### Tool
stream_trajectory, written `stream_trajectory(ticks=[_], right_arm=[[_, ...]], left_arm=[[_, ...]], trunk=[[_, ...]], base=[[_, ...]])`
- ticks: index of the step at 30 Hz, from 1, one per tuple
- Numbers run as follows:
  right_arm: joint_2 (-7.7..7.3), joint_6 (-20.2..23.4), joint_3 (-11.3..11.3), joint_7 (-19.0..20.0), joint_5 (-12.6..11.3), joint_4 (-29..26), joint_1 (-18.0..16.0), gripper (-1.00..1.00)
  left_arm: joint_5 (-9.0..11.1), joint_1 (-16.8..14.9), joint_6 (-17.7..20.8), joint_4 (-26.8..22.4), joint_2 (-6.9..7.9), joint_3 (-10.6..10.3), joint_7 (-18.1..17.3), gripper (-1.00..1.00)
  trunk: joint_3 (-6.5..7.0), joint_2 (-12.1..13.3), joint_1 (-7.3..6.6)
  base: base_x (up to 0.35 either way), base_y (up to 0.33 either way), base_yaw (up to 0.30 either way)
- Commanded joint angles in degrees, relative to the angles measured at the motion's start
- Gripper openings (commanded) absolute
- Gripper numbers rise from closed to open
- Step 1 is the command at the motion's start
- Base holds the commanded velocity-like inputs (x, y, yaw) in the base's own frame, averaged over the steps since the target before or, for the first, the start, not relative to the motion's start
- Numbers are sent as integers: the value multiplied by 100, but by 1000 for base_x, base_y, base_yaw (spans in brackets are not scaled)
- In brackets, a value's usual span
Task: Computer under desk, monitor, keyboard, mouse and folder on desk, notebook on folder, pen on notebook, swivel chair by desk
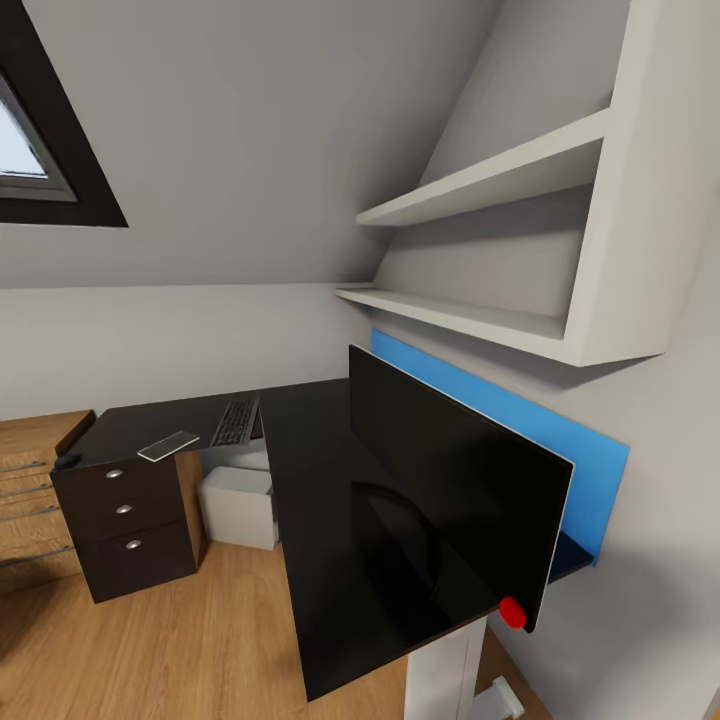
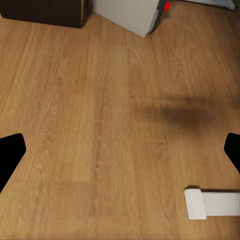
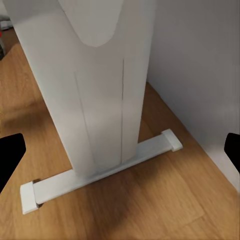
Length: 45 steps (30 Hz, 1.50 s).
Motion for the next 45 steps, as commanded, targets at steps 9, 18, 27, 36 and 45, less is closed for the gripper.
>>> stream_trajectory(ticks=[9, 18, 27, 36, 45], right_arm=[[41, 30, -111, -8, 6, 8, -5, 100], [50, 52, -118, -7, 8, 18, -5, 100], [58, 61, -112, -7, 20, 16, -5, 100], [64, 56, -109, -7, 15, 10, -5, 100], [67, 39, -109, -7, 14, 4, -5, 100]], left_arm=[[26, -5, 1, 7, 2, 45, -65, 100], [26, -5, 12, 7, 0, 45, -58, 100], [19, -5, 38, 7, -56, 45, -65, 100], [-12, 585, -78, 7, -235, 43, -130, 100], [-128, 981, -1506, 7, -303, 38, -143, 100]], trunk=[[-8, -5, 0], [-17, -5, 0], [-49, -5, 0], [-99, -5, 0], [-147, -5, 0]], base=[[-29, -27, 82], [-213, -196, 264], [-215, -237, 264], [-144, -95, 223], [-7, -3, 177]])
